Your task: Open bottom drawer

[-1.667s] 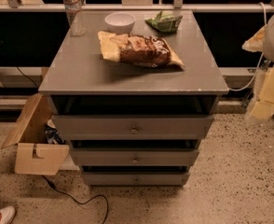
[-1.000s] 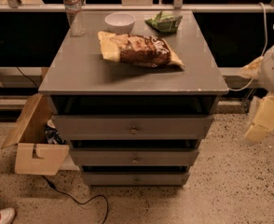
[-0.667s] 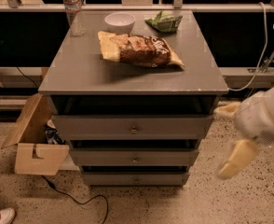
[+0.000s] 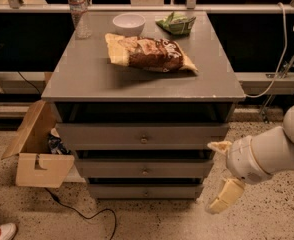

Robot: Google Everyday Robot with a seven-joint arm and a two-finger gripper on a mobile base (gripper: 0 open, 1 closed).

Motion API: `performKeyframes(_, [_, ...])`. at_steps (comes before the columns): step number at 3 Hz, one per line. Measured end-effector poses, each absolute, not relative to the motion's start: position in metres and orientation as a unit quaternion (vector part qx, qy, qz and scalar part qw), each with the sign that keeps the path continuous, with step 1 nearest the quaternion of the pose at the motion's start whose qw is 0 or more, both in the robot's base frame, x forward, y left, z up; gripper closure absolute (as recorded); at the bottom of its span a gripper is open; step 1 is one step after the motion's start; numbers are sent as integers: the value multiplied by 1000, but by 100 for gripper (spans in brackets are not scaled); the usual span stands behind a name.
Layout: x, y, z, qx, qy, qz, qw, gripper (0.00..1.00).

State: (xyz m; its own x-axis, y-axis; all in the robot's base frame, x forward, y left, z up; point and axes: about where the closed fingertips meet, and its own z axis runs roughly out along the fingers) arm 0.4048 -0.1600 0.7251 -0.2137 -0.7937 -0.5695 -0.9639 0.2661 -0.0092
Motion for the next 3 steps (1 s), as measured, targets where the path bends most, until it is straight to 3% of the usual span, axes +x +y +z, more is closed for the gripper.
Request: performKeyframes(3, [375, -175, 499, -607, 721, 212, 259, 0])
